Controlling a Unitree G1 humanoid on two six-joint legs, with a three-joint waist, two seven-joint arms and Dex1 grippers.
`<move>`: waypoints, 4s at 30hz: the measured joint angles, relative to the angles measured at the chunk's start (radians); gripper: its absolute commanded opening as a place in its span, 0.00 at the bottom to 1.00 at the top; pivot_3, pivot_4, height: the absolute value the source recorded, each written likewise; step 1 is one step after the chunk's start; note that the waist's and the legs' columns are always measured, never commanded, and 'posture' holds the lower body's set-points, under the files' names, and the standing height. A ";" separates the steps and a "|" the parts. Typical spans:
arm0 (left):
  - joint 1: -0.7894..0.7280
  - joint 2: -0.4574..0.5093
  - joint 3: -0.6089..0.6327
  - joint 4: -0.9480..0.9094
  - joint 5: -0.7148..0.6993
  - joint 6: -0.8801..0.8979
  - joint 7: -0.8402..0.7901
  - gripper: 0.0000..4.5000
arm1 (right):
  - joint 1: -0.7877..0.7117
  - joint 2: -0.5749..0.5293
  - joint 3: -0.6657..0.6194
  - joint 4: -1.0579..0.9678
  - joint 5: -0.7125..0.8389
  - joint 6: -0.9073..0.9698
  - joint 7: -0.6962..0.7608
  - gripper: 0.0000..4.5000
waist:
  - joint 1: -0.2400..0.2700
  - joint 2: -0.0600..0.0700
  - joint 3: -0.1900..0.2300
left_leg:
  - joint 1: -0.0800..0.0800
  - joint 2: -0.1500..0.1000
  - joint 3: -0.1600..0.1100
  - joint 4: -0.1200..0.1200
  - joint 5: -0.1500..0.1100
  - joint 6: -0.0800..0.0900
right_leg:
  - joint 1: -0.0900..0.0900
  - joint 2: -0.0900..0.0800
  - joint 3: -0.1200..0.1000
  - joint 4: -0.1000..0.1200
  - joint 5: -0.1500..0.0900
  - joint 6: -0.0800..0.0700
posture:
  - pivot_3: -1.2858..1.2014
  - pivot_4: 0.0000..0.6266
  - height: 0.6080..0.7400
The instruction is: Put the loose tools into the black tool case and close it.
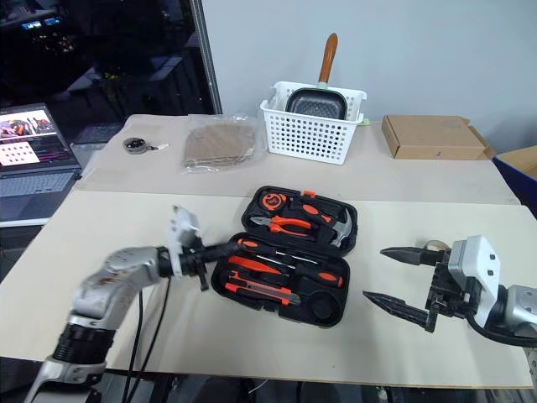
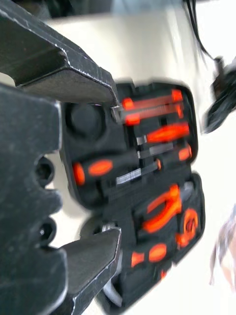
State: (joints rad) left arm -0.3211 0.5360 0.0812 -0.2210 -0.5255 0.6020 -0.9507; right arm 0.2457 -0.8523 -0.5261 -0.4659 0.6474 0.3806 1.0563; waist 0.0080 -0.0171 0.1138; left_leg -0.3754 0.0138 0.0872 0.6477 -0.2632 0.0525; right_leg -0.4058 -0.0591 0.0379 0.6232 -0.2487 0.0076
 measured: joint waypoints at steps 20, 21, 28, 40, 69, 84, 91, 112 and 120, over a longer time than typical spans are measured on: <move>-0.026 0.223 0.015 -0.365 -0.342 0.241 -0.031 0.99 | -0.157 -0.237 0.151 0.213 -0.260 0.444 -0.276 1.00 | -0.012 -0.002 0.004 | 0.002 -0.001 0.003 0.000 0.000 -0.002 | 0.002 0.007 0.001 -0.004 0.000 0.002 | 0.52 0.24 1.00; -0.034 0.226 0.007 -0.375 -0.345 0.247 -0.034 0.99 | -0.186 -0.242 0.172 0.228 -0.269 0.460 -0.281 1.00 | -0.012 -0.002 0.004 | 0.002 -0.001 0.003 0.000 0.000 -0.002 | 0.002 0.007 0.001 -0.004 0.000 0.002 | 0.52 0.24 1.00; -0.098 0.194 -0.037 -0.367 -0.337 0.245 0.026 0.99 | -0.463 -0.232 0.392 0.413 -0.371 0.505 -0.354 1.00 | -0.018 -0.001 0.005 | 0.001 -0.001 0.004 0.000 0.000 -0.003 | 0.001 0.007 0.001 -0.003 0.000 0.002 | 0.52 0.24 1.00; -0.077 0.162 -0.055 -0.381 -0.332 0.237 0.136 1.00 | -0.719 -0.167 0.649 0.692 -0.518 0.503 -0.330 0.48 | -0.020 0.000 0.006 | 0.000 -0.001 0.004 0.001 0.001 -0.004 | 0.000 0.007 0.002 -0.003 0.000 0.002 | 0.52 0.24 1.00; 0.133 0.245 0.038 -0.386 -0.265 0.117 0.113 1.00 | -0.353 -0.287 0.657 -0.403 -0.206 0.589 -0.108 0.00 | -0.009 -0.004 0.011 | 0.004 -0.001 0.005 0.004 0.002 -0.006 | 0.002 0.000 -0.004 0.002 0.000 0.001 | 0.52 0.24 1.00; 0.266 0.408 0.136 -0.391 -0.340 0.115 -0.111 1.00 | -0.505 -0.217 0.860 -0.309 -0.334 0.521 -0.135 0.00 | -0.029 -0.017 0.015 | 0.010 0.006 0.003 0.003 0.009 -0.012 | 0.002 0.001 -0.006 0.006 0.000 -0.005 | 0.52 0.24 1.00; 0.288 0.420 0.136 -0.376 -0.306 0.073 -0.158 1.00 | -0.589 -0.222 0.859 -0.272 -0.324 0.525 -0.093 0.00 | -0.020 -0.012 0.019 | 0.006 0.007 0.005 0.002 0.010 -0.013 | -0.005 0.000 -0.012 0.006 0.004 -0.004 | 0.52 0.24 1.00; 0.287 0.386 0.111 -0.367 -0.274 0.050 -0.141 1.00 | -0.568 -0.218 0.934 -0.212 -0.389 0.437 -0.048 0.00 | -0.017 -0.012 0.019 | -0.008 0.002 0.000 0.004 0.008 -0.010 | -0.013 -0.001 -0.023 0.007 0.004 -0.007 | 0.52 0.24 1.00; 0.288 0.374 0.111 -0.349 -0.257 0.044 -0.142 1.00 | -0.566 -0.184 0.899 -0.169 -0.387 0.385 -0.021 0.49 | -0.013 -0.012 0.018 | -0.010 0.002 -0.001 0.005 0.008 -0.009 | -0.015 0.000 -0.023 0.008 0.004 -0.007 | 0.52 0.24 1.00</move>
State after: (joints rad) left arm -0.0331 0.9103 0.1924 -0.5705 -0.7822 0.6462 -1.0930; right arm -0.3200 -1.0367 0.3728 -0.6353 0.2600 0.7654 1.0357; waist -0.0054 -0.0287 0.1323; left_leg -0.3852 0.0153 0.0865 0.6524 -0.2554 0.0431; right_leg -0.4205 -0.0589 0.0147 0.6308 -0.2444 0.0002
